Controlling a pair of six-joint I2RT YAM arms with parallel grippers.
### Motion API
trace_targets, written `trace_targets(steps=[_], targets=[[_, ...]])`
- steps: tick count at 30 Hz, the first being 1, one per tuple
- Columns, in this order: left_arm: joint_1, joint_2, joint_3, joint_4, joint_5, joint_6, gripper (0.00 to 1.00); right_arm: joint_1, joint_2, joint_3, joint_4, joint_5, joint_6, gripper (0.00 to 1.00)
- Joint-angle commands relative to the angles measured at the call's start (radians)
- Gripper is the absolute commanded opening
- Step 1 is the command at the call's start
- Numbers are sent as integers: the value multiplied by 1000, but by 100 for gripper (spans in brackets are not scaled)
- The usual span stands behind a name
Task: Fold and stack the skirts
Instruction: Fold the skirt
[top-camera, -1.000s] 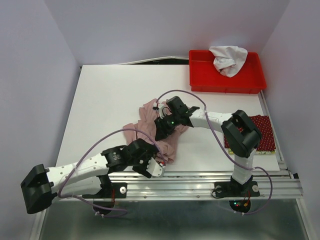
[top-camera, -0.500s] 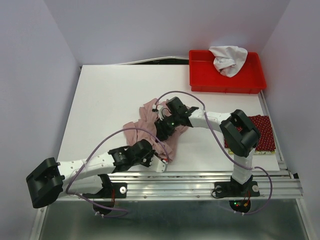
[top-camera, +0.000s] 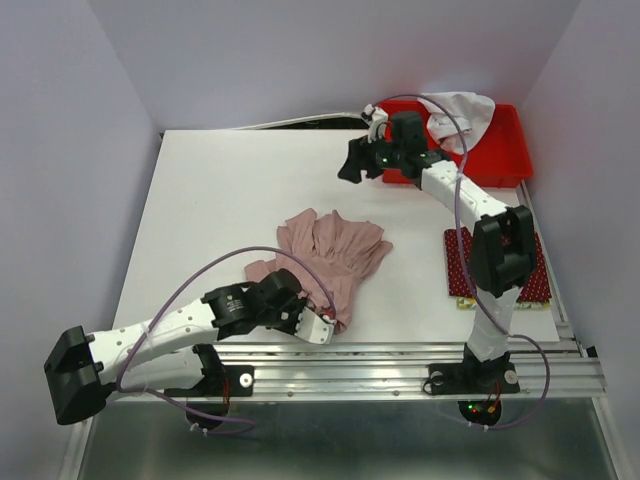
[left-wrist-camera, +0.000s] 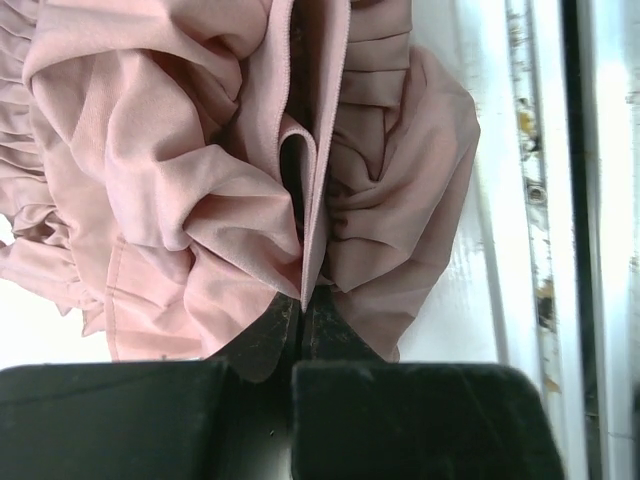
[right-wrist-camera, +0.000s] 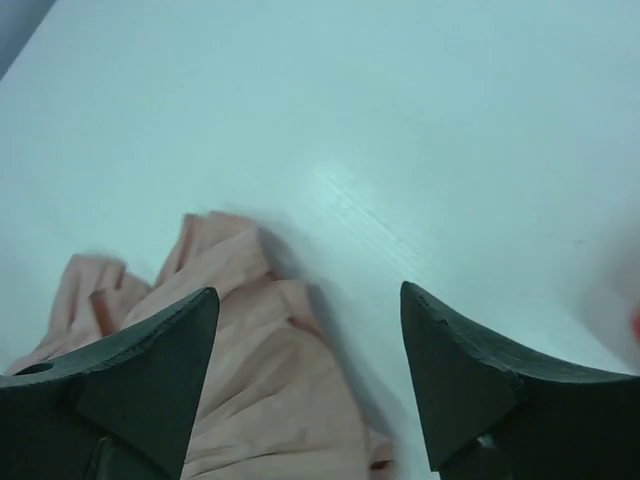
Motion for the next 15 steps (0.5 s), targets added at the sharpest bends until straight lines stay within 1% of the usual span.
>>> trace_targets(steps=[1, 3, 4, 6, 7, 10, 11, 13, 15], targets=[[-4, -35, 96, -139, 95, -43, 0, -30, 87, 58, -62, 53, -42, 76], [-4, -27, 139, -197, 118, -66, 0, -30, 101, 30, -66, 50, -46, 73], [-4, -24, 151, -212, 123, -72, 0, -30, 118, 21, -66, 44, -45, 68], [-4, -17, 194, -252, 132, -87, 0, -30, 138, 4, -69, 31, -45, 65], [-4, -14, 209, -263, 137, -89, 0, -30, 147, -2, -69, 31, -40, 60], [-3, 8, 277, -309, 148, -93, 0, -30, 184, -24, -77, -7, -25, 54], [-4, 34, 318, -323, 157, -93, 0, -16, 194, -31, -82, -39, -26, 50], [-4, 55, 383, -364, 166, -92, 0, 5, 196, -68, -85, -53, -37, 44], [-4, 86, 420, -383, 174, -99, 0, 42, 185, -96, -83, -65, -39, 41]])
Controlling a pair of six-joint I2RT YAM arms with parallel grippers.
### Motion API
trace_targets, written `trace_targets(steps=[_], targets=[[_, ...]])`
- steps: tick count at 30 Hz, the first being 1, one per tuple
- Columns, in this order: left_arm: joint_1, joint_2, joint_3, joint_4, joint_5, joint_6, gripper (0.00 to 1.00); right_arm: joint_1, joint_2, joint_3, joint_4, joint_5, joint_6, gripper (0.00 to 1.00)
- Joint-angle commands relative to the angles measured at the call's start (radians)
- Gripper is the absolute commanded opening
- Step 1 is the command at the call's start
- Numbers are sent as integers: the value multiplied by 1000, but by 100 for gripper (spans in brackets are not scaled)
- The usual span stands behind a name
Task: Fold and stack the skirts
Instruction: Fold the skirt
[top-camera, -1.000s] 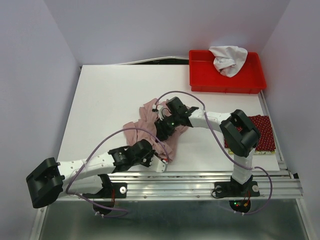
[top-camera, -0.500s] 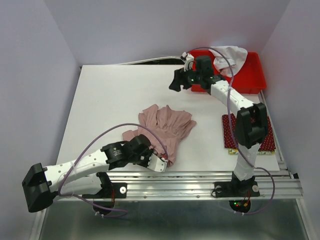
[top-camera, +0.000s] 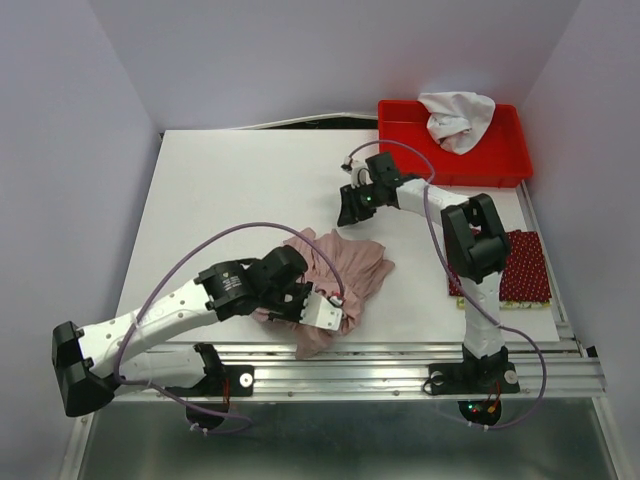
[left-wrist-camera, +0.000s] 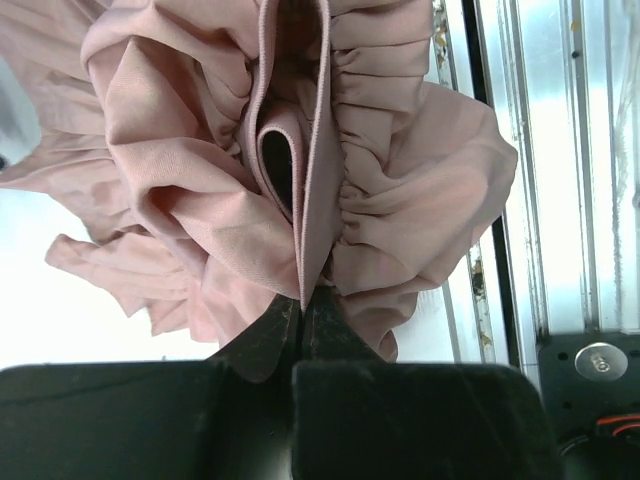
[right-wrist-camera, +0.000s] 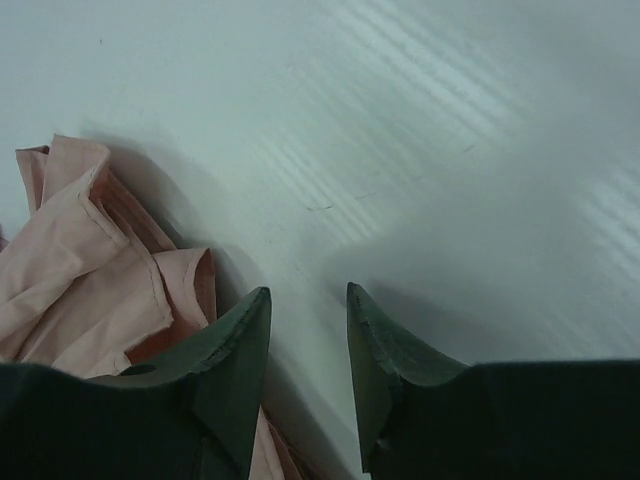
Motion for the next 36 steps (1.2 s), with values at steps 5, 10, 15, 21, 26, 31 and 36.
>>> trace_targets(steps=[5, 10, 15, 21, 26, 31, 36], targets=[[-4, 122, 208, -105, 52, -22, 0, 108, -39, -99, -1, -141, -1, 34], [69, 220, 292, -103, 69, 4, 0, 165, -56, -139, 8, -190, 1, 31], [212, 334, 354, -97, 103, 79, 0, 196, -70, -164, 18, -221, 18, 31], [321, 468, 412, -39, 128, 149, 0, 205, -71, -173, 25, -247, 31, 31], [330, 534, 376, 67, 125, 152, 0, 205, -59, -159, 30, -247, 33, 31], [338, 589, 288, 256, 95, 109, 0, 205, -34, -145, 28, -259, 36, 31], [339, 590, 199, 433, 46, 67, 0, 205, -13, -141, 28, -265, 38, 32]])
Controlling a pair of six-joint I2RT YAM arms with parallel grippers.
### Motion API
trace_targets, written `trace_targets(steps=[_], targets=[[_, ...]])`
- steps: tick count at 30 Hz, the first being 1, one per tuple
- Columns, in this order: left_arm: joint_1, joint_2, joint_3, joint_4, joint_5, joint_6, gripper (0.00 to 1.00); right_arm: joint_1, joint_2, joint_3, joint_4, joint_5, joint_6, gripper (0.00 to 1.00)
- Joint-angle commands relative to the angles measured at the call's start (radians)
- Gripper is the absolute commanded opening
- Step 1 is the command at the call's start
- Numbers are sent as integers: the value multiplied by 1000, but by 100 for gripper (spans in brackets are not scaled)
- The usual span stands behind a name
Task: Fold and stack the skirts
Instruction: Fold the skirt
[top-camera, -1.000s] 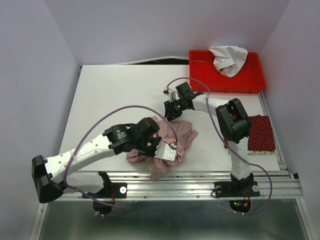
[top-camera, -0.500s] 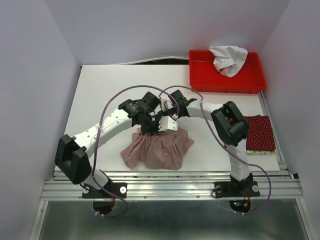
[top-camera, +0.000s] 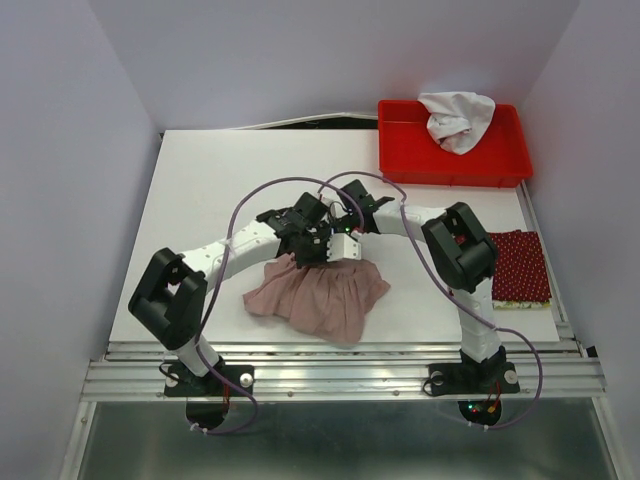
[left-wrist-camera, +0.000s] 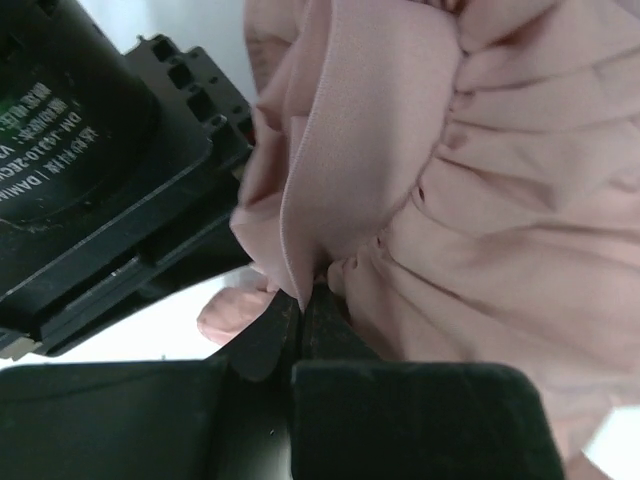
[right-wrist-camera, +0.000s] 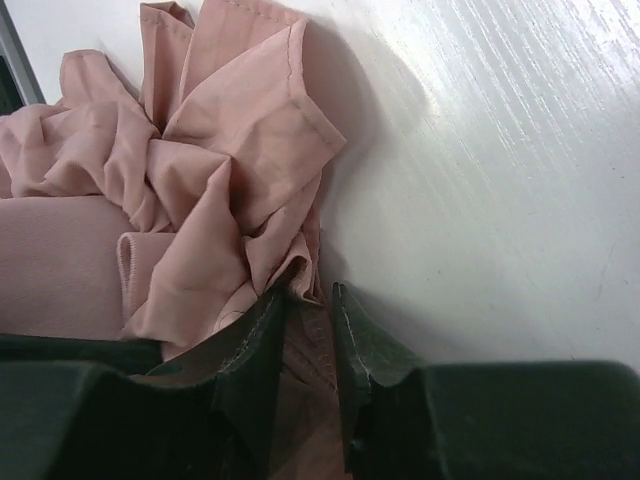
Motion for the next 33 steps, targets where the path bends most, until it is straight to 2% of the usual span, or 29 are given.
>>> trace_targets(steps=[1, 4, 6, 10, 11, 17, 18, 20, 21, 22, 23, 26, 27, 29, 31, 33], targets=[[6, -2, -55, 205, -36, -33, 0, 10, 10, 27, 25, -41, 10, 32], [6, 23, -101, 289, -73, -51, 1, 10, 19, 43, 26, -41, 16, 32], [5, 58, -111, 309, -83, -57, 5, 10, 26, 59, 26, -29, 16, 33], [-15, 150, -75, 248, -86, -50, 11, 1, 14, 90, 25, 117, 11, 44], [-17, 176, -63, 239, -87, -54, 15, -10, 11, 104, 25, 195, 19, 52], [-15, 244, -14, 204, -116, -141, 24, -194, 2, 230, 20, 315, 66, 61], [-15, 254, 15, 194, -119, -160, 30, -215, -7, 233, 22, 321, 69, 63], [-12, 251, 47, 182, -119, -207, 35, -266, -38, 222, 11, 320, 76, 72], [-8, 236, 85, 161, -110, -224, 44, -280, -88, 211, 5, 311, 80, 73], [-6, 225, 108, 142, -98, -255, 45, -291, -121, 179, 2, 306, 85, 77], [-3, 215, 136, 119, -86, -270, 61, -300, -154, 159, -1, 306, 89, 80], [9, 155, 224, 50, -49, -354, 66, -327, -306, 74, -10, 326, 126, 91], [11, 117, 248, 27, -40, -375, 94, -338, -379, 51, -21, 338, 155, 93], [17, 48, 260, 9, -34, -425, 99, -338, -452, -24, -45, 328, 180, 95], [25, -3, 248, 1, -40, -457, 99, -338, -555, -83, -62, 294, 200, 95], [37, -83, 216, -1, -38, -471, 99, -338, -634, -175, -81, 195, 211, 92]])
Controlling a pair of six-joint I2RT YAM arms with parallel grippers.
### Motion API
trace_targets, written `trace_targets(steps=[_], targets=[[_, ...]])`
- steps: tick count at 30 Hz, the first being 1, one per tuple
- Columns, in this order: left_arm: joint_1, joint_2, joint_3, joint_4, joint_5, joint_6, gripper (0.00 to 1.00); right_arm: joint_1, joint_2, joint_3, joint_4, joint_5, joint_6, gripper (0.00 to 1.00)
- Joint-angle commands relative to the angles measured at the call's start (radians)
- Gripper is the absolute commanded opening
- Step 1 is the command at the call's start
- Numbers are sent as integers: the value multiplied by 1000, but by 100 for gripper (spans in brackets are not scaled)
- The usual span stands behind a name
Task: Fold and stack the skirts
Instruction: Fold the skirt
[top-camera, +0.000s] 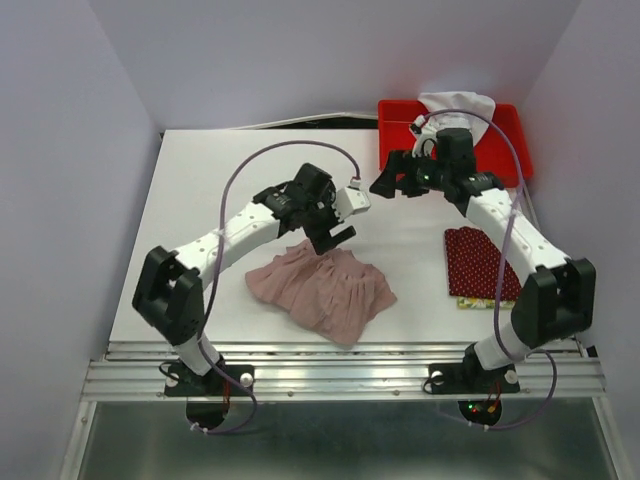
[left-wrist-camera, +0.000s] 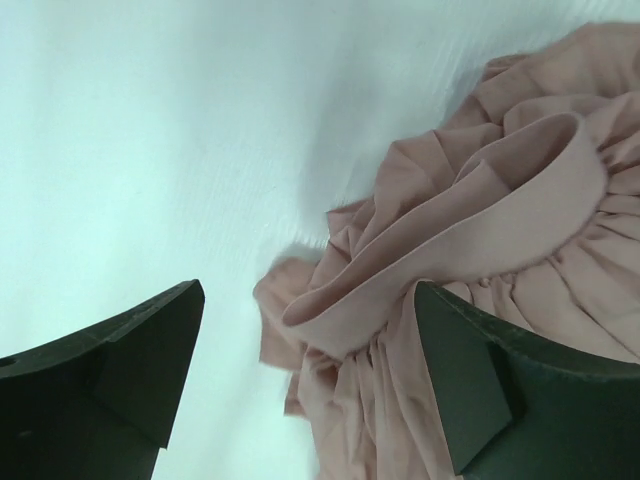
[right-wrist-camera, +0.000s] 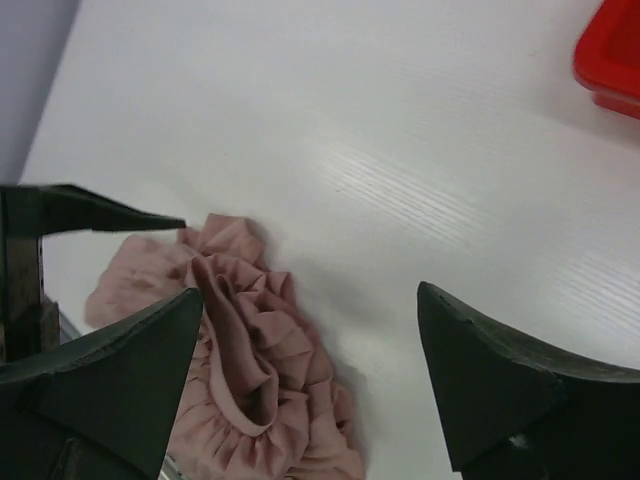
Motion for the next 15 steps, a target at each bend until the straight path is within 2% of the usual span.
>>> trace_targets(steps=[1, 5, 6, 7, 8, 10, 11, 12, 15], targets=[[19, -198, 1, -44, 35, -91, 99, 11, -136, -148, -36, -169, 51, 90], [42, -323, -81, -39, 107, -122, 99, 11, -199, -301, 44, -481, 169, 70], [58, -331, -111, -42, 126, -152, 99, 11, -206, -362, 134, -604, 246, 64], [67, -334, -116, -55, 158, -158, 99, 22, -209, -384, 168, -636, 267, 64], [94, -331, -116, -84, 240, -165, 97, 57, -212, -404, 213, -685, 273, 57], [133, -319, -112, -107, 346, -185, 84, 112, -216, -430, 219, -695, 270, 52], [154, -310, -110, -121, 415, -191, 66, 146, -216, -461, 225, -699, 270, 50], [188, -280, -113, -147, 548, -195, 58, 213, -206, -473, 236, -699, 264, 50], [204, -188, -153, -162, 731, -215, 48, 287, -163, -495, 250, -666, 270, 50]])
